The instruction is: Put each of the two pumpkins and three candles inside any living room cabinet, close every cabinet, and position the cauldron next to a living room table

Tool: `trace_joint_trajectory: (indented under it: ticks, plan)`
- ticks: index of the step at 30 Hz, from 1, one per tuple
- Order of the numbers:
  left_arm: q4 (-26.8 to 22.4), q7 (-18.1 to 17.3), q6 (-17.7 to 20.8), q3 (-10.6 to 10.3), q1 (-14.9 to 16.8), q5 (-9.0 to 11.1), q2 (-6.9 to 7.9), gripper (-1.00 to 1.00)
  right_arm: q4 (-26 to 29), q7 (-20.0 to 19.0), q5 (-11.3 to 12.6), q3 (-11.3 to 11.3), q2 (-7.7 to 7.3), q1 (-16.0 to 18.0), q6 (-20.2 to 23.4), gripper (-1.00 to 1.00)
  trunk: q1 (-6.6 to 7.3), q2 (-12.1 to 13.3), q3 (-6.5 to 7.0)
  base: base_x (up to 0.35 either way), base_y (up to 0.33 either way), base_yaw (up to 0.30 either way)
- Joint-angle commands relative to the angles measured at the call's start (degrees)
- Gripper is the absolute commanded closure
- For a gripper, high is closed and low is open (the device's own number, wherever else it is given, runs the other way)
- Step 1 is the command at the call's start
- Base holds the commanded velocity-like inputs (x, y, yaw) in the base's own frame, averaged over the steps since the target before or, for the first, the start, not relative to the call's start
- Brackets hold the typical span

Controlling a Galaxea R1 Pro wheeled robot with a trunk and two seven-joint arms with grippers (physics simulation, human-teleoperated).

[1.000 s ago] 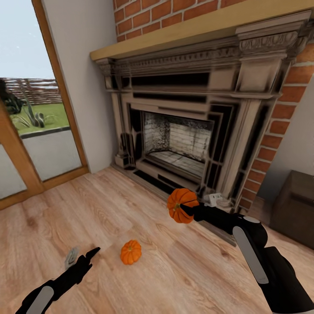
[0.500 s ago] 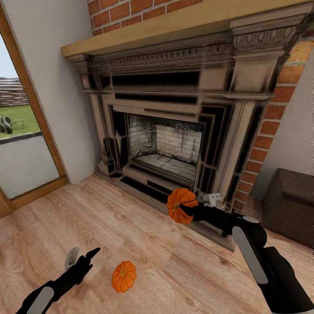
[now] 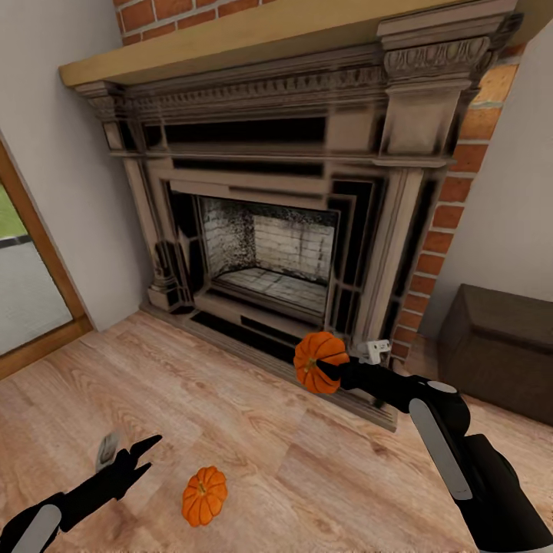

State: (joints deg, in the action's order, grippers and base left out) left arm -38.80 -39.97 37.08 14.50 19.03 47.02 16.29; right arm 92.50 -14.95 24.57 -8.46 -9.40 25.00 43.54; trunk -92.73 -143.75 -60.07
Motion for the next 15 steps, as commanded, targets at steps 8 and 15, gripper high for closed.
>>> trace_joint_trajectory:
  ticks: [8, 15]
  plan:
    - [5.2, -1.5, 1.6, -0.1, 1.5, -7.2, 1.61, -1.0, 0.0, -1.4, 0.1, 0.3, -0.19, 0.3, 0.3, 1.0, -0.19, -0.1, -1.83, 0.0, 0.0, -0.011]
    - [9.9, -2.6, -3.4, -0.2, 2.6, -13.6, 1.75, -1.0, 0.0, -2.9, 0.0, 0.6, -0.29, 0.6, 0.3, 1.0, -0.37, -0.2, -3.38, 0.0, 0.0, 0.0]
